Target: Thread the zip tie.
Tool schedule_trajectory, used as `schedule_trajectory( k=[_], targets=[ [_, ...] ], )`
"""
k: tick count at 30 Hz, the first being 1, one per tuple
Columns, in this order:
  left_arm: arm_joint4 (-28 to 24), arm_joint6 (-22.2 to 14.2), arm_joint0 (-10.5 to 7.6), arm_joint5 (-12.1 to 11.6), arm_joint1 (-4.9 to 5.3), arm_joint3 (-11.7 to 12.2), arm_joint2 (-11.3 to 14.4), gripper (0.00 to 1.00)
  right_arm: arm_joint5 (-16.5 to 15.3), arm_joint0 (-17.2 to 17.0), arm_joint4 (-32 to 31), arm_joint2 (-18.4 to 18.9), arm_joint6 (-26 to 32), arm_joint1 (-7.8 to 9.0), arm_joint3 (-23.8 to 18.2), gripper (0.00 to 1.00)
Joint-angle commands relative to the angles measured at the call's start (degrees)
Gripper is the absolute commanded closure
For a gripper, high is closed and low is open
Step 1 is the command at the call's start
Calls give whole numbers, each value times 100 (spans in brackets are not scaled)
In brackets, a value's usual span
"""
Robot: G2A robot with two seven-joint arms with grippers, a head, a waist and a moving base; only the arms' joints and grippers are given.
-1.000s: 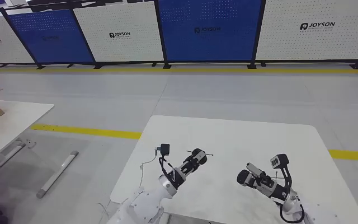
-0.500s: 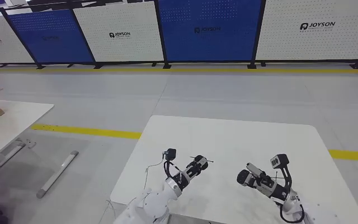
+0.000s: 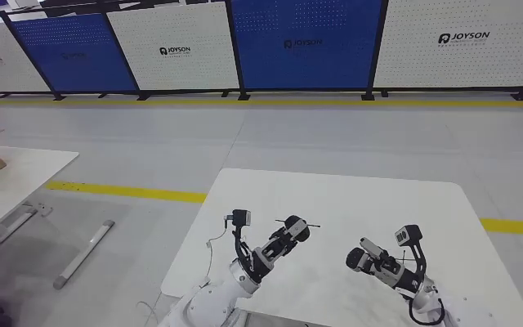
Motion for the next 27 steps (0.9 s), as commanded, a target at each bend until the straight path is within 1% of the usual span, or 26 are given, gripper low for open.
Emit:
schedule_trajectory(
  k=[1, 2, 4, 6, 8, 9, 11, 12, 13, 15, 17, 18, 20, 27],
  targets=[
    [-44, -134, 133, 6, 20, -256, -69, 100, 0, 0, 0, 0, 0, 0, 0, 0],
    [-51, -262, 197, 6, 36, -347, -120, 100, 0, 0, 0, 0, 0, 0, 0, 0],
    [30, -284, 265, 6, 51, -400, -214, 100, 0, 0, 0, 0, 0, 0, 0, 0],
    [120, -267, 309, 6, 56, -271, -229, 100, 0, 0, 0, 0, 0, 0, 0, 0],
    [206, -256, 270, 6, 55, -8, -208, 100, 0, 0, 0, 0, 0, 0, 0, 0],
    [188, -295, 228, 29, 47, 225, -128, 100, 0, 0, 0, 0, 0, 0, 0, 0],
    [304, -286, 66, 135, 31, 588, -31, 100, 0, 0, 0, 0, 0, 0, 0, 0],
    [355, -229, -28, 202, 10, 836, 89, 100, 0, 0, 0, 0, 0, 0, 0, 0],
    [338, -203, -109, 252, -8, 1016, 174, 100, 0, 0, 0, 0, 0, 0, 0, 0],
    [443, -29, -299, 295, -46, 1377, 321, 100, 0, 0, 0, 0, 0, 0, 0, 0],
    [406, 21, -420, 363, -78, 1644, 456, 100, 0, 0, 0, 0, 0, 0, 0, 0],
    [473, 92, -507, 407, -96, 1791, 518, 100, 0, 0, 0, 0, 0, 0, 0, 0],
    [440, 124, -579, 418, -121, 1922, 623, 100, 0, 0, 0, 0, 0, 0, 0, 0],
    [440, 124, -579, 418, -121, 1922, 623, 100, 0, 0, 0, 0, 0, 0, 0, 0]
  ],
)
